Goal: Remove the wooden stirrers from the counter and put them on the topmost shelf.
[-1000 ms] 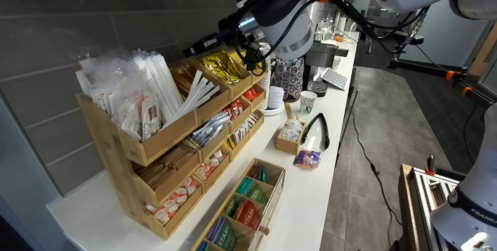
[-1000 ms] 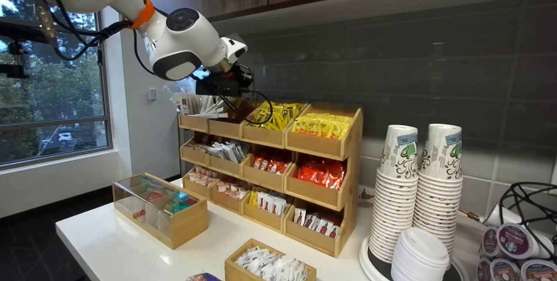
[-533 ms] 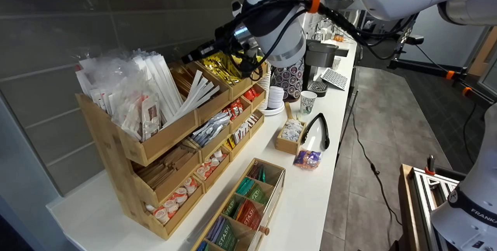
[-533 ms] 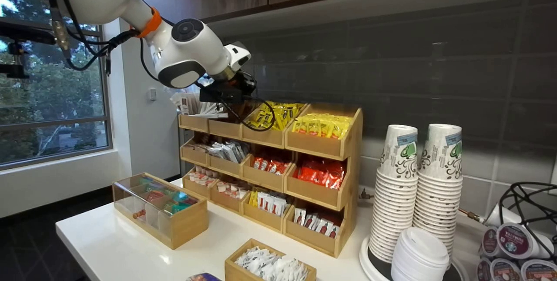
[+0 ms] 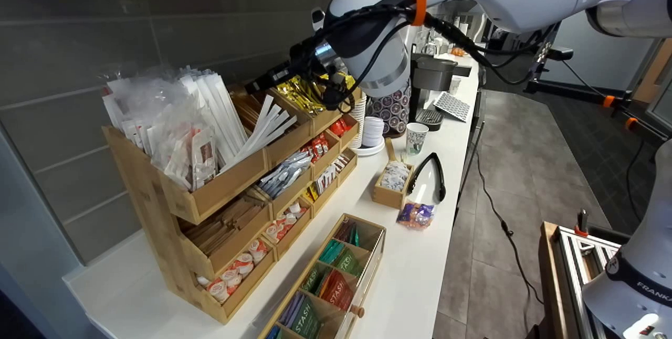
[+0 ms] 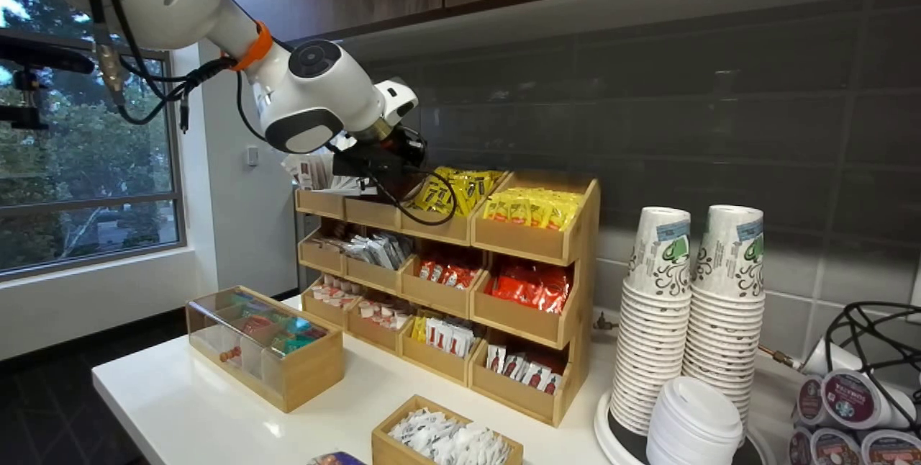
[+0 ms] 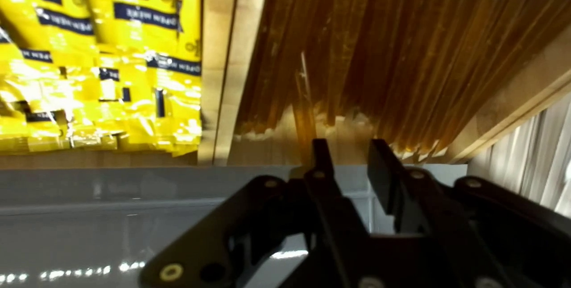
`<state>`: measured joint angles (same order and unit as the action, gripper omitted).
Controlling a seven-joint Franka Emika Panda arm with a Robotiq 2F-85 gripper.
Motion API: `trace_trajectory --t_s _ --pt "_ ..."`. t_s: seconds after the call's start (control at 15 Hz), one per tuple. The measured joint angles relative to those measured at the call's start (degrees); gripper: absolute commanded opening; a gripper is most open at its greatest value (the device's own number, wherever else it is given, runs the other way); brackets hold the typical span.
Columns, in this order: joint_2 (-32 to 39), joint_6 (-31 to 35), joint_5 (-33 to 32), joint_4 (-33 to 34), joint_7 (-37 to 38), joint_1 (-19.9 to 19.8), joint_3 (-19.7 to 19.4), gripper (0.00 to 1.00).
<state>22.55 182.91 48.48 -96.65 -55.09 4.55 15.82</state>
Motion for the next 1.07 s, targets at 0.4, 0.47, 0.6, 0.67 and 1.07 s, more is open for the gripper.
trace_trajectory --t_s 0.4,0.47,0.6,0.67,1.07 --pt "-0.71 0.0 0.0 -0.05 0.83 0.46 -0.79 1.0" --pt "-1.13 0.0 0.0 -0.4 1.4 0.92 -1.6 1.0" --pt "-2.53 -0.03 -0.2 -2.02 2.94 2.26 -4.02 1.0" --pt "-3.5 -0.13 -0.31 -3.25 3.83 3.11 -5.54 1.0" --pt "-11.82 -4.93 -3.17 -13.29 8.27 7.19 -12.97 1.0"
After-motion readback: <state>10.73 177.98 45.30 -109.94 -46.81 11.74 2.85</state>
